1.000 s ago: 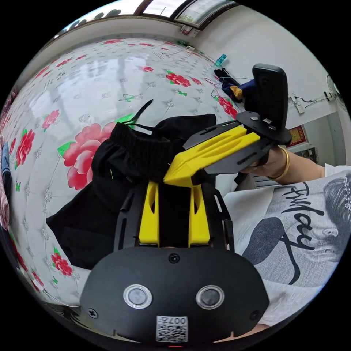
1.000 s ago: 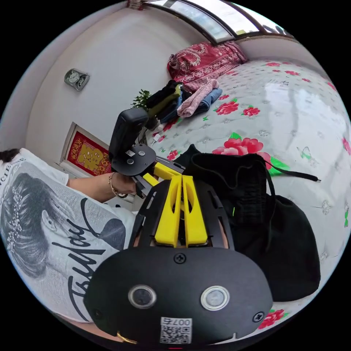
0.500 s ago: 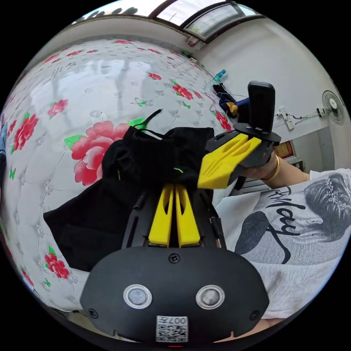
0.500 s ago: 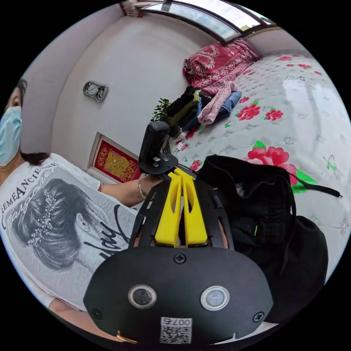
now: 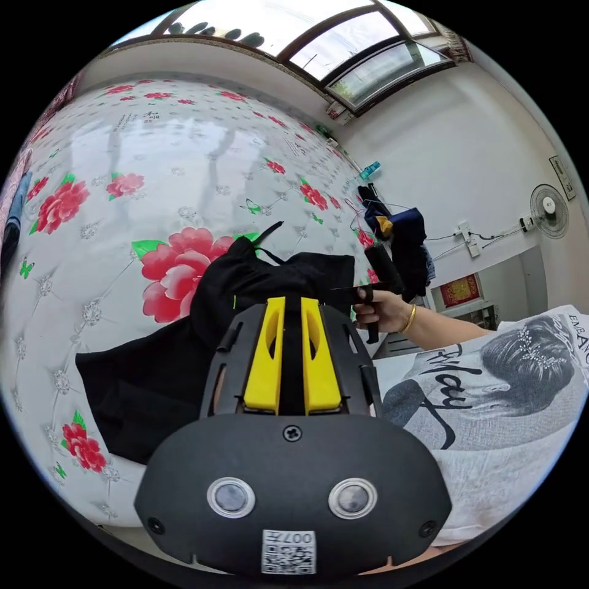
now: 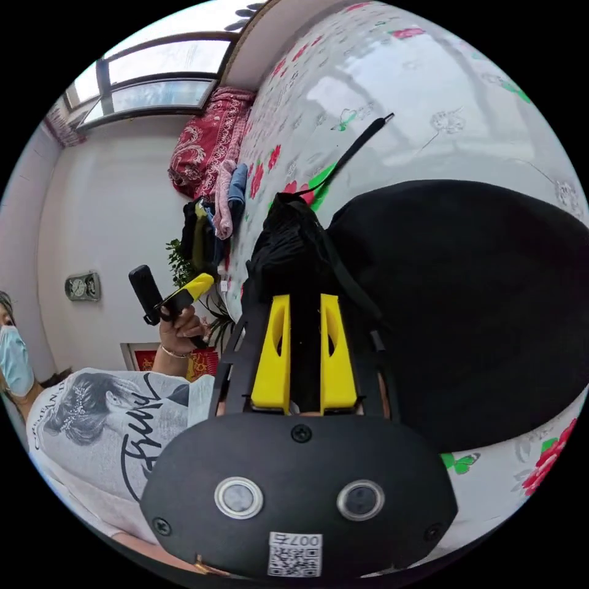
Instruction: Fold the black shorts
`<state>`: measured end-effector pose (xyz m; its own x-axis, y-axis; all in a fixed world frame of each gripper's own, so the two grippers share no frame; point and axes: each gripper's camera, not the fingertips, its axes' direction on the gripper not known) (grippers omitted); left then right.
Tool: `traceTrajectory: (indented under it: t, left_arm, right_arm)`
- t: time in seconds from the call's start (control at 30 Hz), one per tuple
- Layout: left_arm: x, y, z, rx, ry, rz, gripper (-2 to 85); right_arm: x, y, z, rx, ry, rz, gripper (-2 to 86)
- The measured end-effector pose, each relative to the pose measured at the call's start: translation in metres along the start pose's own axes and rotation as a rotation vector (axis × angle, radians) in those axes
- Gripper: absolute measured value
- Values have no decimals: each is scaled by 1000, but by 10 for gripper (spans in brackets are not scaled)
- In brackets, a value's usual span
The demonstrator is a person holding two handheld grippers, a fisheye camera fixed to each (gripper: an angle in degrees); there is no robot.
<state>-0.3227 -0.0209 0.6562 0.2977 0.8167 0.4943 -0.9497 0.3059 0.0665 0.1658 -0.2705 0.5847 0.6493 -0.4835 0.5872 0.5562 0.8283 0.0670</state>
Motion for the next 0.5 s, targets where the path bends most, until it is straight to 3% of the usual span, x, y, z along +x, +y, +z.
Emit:
traceTrajectory:
  t: [0.07,0.13,0.17,0.3,0.4,0.5]
  left_arm:
    - [-1,5,-5,37,74,-28,2]
    - [6,14,-31,196,206,-20,-5]
    - [22,23,-63,369,295,75,-7]
    - [95,60,-151,888,151,425,-9]
    - [104,62,-166,947,277,579,-9]
    - [96,64,-158,962,353,507,-9]
  right_arm:
    - [-19,-3,2,23,-79,-79,10]
    - [-62,-2,5,11,-56,-259,3]
    - [-98,3,12,-26,21,-405,1]
    - [-199,36,64,-188,270,-893,-3]
    - [-224,56,99,-252,301,-1051,-3]
    - [-226,61,126,-360,245,-1063,-3]
